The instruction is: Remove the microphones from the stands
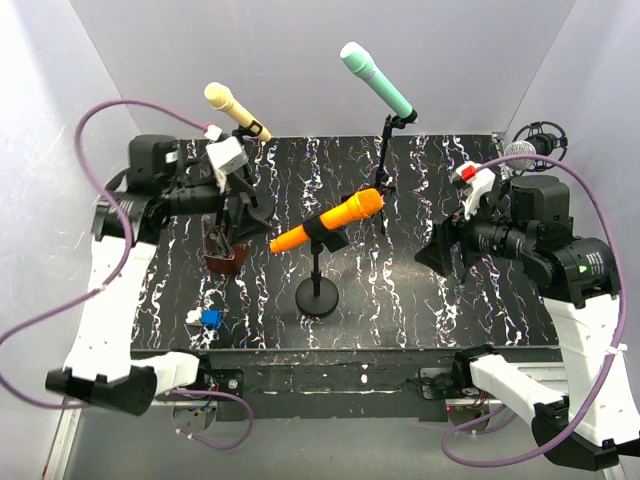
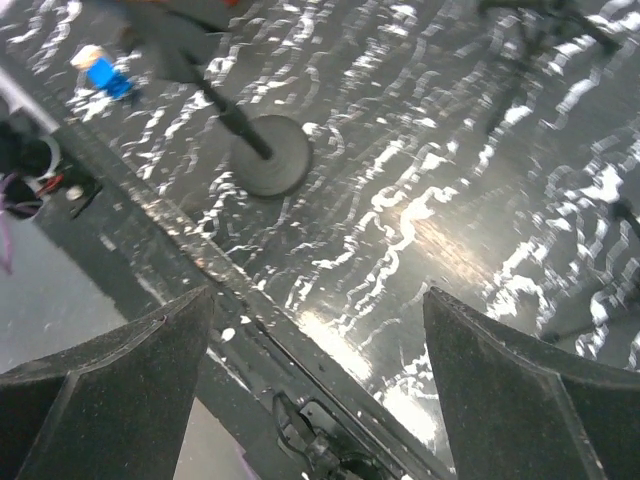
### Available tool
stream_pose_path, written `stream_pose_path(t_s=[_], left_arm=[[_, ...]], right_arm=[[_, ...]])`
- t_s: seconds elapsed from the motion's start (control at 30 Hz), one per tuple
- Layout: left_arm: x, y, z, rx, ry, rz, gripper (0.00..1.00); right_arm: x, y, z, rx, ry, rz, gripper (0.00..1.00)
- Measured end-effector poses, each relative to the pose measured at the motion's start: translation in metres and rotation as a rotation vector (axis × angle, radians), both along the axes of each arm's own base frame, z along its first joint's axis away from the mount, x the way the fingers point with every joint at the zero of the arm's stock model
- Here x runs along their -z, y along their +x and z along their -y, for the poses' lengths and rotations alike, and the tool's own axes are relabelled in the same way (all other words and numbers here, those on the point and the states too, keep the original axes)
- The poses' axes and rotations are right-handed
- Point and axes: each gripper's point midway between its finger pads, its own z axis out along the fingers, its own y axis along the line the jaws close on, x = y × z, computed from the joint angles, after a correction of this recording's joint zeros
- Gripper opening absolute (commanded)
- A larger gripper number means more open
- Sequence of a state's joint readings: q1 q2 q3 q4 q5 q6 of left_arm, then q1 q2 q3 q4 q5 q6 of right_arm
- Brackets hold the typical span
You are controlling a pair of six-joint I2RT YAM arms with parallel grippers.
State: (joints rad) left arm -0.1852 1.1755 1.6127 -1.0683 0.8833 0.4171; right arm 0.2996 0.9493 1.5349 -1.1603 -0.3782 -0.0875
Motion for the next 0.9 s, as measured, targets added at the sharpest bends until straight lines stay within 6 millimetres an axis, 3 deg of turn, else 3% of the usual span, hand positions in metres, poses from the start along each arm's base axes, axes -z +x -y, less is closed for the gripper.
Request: stream_pose_path(t_s=[0.1,0.27,0.33,0.57,0.9], left_arm=[[0.009,0.009,0.020,0.086,0.025,-0.031,0.98],[0.029,0.012,0.051,0.208,0.070,-0.081,0.96],[0.036,0.006,0.064,0.255,0.083,-0.097,0.95],[0.035,-0.006,0.084,0.310,0.079,-0.082,0.92],[0.047,0.007,0.105,0.292,0.017,-0.100,0.89]], right_arm=[[0.000,-0.013,-0.016,-0.143,0.049,0.025,0.91],[-0.020,-0.024,-0.039,-0.306,0.142,0.077,0.87],[-0.036,-0.016,-0.054,-0.383,0.182,0.101,0.87],[-0.039,-0.003,-0.075,-0.448,0.192,0.077,0.86],[-0.057,0.002,-0.069,-0.462,0.108,0.187,0.87]])
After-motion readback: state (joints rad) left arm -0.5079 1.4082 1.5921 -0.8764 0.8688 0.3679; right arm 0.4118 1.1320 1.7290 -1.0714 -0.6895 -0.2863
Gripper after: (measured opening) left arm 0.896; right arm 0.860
